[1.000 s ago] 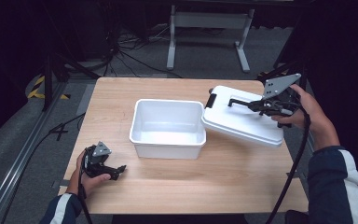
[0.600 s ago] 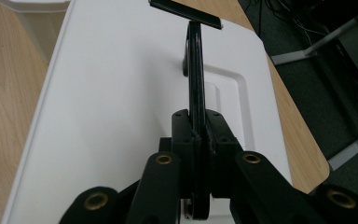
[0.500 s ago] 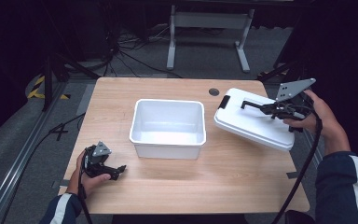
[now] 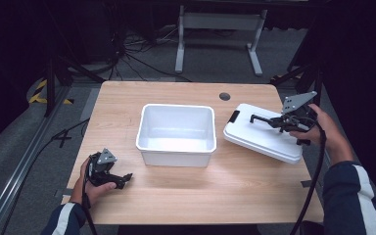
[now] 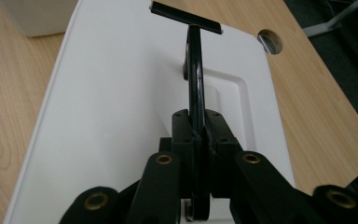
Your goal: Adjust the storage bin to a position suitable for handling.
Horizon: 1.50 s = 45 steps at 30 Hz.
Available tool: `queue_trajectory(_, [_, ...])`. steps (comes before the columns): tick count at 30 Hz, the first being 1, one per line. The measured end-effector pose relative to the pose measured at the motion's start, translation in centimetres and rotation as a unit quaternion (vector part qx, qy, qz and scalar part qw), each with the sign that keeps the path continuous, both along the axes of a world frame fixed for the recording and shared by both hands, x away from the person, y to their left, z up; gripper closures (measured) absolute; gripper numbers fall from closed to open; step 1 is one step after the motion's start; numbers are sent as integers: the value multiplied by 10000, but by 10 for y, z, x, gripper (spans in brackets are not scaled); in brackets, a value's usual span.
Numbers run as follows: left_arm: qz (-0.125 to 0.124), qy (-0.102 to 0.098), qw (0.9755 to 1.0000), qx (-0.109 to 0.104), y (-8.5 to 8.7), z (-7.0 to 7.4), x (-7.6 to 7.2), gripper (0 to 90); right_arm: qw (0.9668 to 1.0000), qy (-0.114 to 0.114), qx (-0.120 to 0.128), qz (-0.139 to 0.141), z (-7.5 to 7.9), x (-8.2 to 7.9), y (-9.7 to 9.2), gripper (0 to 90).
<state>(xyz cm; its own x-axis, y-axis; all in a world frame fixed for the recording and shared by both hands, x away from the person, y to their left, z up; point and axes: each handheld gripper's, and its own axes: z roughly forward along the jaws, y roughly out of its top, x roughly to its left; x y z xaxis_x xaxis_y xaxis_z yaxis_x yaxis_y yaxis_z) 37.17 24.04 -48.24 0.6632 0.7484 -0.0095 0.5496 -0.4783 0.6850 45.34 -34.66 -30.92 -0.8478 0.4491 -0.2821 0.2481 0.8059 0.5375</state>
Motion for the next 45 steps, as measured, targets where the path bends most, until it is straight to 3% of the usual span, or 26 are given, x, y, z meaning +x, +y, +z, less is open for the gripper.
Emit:
queue_trajectory(17, [-1,1,10000,1,0,0,0,5,9995,287,111,47,-51,19,16,847])
queue_trajectory(29, [-8,3,10000,-1,0,0,0,5,9989,460,85,-96,-72,26,15,840])
queue_trajectory(33, [6,67,10000,-23,0,0,0,2,9986,423,153,-274,-74,28,12,804])
queue_trajectory(45, [-37,72,10000,-43,0,0,0,2,9974,343,480,-411,-60,16,11,690])
